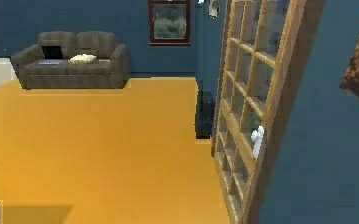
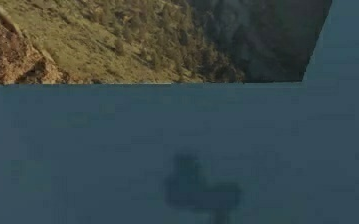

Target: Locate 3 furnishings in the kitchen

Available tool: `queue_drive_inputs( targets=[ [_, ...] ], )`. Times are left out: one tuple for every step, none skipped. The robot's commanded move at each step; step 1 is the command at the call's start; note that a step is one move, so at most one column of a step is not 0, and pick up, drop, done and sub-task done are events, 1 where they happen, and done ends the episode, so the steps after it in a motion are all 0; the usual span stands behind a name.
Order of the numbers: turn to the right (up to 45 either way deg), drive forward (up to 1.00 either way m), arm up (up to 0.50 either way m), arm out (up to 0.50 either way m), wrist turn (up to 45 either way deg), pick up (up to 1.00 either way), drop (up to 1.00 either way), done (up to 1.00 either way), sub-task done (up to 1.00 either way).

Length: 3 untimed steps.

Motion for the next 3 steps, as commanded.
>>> queue_drive_inputs(
  targets=[
    [0.0,0.75,0.0,0.0,0.0,0.0,0.0,0.0,0.0],
    [-45.0,0.0,0.0,0.0,0.0,0.0,0.0,0.0,0.0],
    [-9.0,0.0,0.0,0.0,0.0,0.0,0.0,0.0,0.0]
  ],
)
